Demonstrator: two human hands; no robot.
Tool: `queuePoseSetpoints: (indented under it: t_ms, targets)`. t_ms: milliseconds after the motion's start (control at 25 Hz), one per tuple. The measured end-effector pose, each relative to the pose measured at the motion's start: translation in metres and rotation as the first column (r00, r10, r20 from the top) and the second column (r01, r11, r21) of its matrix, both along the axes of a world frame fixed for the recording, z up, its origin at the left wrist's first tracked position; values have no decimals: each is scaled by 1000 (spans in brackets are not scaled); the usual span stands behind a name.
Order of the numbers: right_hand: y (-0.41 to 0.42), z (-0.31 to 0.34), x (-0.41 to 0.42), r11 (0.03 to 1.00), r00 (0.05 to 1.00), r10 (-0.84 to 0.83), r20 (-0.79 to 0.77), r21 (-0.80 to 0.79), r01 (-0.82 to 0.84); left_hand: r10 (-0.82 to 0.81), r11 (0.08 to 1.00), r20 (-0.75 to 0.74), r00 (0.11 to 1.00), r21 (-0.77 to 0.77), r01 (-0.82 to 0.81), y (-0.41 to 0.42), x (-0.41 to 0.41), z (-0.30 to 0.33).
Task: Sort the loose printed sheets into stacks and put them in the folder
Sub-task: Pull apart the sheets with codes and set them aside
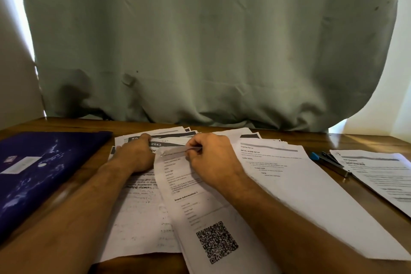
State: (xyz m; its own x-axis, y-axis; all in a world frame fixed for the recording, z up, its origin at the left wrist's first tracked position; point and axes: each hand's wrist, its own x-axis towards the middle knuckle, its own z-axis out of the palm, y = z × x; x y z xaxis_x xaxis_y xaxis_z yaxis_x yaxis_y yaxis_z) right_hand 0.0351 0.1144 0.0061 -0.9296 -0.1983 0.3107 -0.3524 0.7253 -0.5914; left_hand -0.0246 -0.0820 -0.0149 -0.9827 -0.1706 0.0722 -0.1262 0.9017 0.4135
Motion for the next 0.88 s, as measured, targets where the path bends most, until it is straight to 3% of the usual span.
queuePoseSetpoints:
  t_ms: [360, 880]
  targets:
    - [6, -4, 5, 999, 999, 32, 31, -26, -31, 95, 973, -355, 930, 232, -11, 4, -1, 2]
    - [9, -5, 4, 1000, 1000, 15, -23, -17, -15, 186, 895, -471, 862, 444, 49, 6, 5, 2]
